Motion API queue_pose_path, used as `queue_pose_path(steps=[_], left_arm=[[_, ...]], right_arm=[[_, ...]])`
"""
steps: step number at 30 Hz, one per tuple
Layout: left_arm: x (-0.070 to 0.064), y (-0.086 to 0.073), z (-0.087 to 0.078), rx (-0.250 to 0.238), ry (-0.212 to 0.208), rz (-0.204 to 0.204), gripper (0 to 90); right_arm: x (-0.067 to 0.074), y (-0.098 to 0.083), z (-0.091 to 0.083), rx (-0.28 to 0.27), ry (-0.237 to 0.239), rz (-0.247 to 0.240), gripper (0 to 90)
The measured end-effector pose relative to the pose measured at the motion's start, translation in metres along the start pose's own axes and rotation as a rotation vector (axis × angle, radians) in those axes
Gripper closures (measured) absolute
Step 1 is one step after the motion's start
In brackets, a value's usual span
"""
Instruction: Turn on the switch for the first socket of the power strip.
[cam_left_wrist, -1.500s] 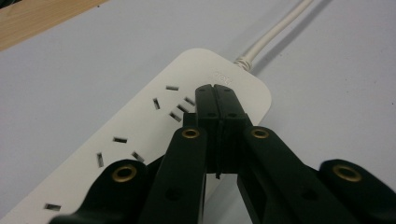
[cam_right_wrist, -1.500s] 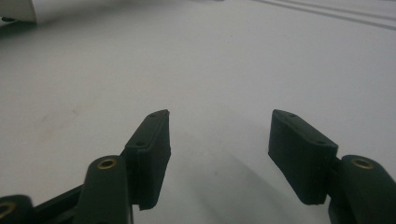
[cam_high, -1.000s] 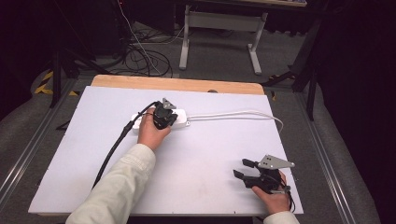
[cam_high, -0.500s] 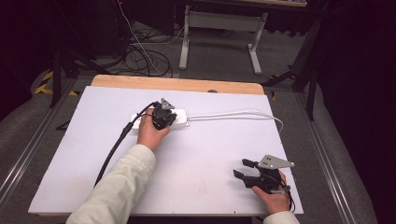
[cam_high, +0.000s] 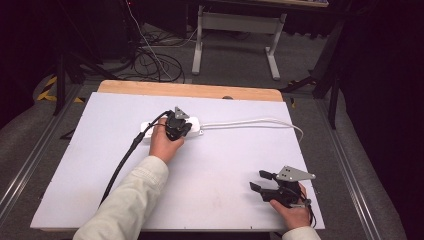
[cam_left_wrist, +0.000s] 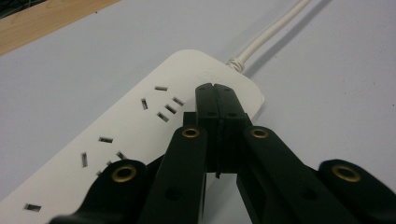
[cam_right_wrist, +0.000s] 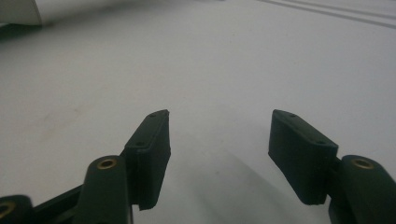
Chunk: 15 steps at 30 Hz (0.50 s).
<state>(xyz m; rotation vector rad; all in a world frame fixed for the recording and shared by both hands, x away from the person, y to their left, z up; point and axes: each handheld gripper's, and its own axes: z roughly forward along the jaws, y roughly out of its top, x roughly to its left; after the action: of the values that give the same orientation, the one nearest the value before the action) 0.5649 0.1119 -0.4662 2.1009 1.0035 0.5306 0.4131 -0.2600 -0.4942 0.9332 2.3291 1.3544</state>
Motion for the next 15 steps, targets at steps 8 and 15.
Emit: queue_pose_path(steps=[8, 15], left_arm=[[-0.0009, -0.0024, 0.0003, -0.017, 0.008, -0.004, 90.0], [0.0004, -0.0057, 0.0008, -0.040, -0.003, -0.033, 90.0]], right_arm=[[0.0000, 0.0000, 0.0000, 0.001, 0.001, -0.003, 39.6], [0.0005, -0.0001, 0.0000, 0.003, 0.004, -0.005, 39.6]])
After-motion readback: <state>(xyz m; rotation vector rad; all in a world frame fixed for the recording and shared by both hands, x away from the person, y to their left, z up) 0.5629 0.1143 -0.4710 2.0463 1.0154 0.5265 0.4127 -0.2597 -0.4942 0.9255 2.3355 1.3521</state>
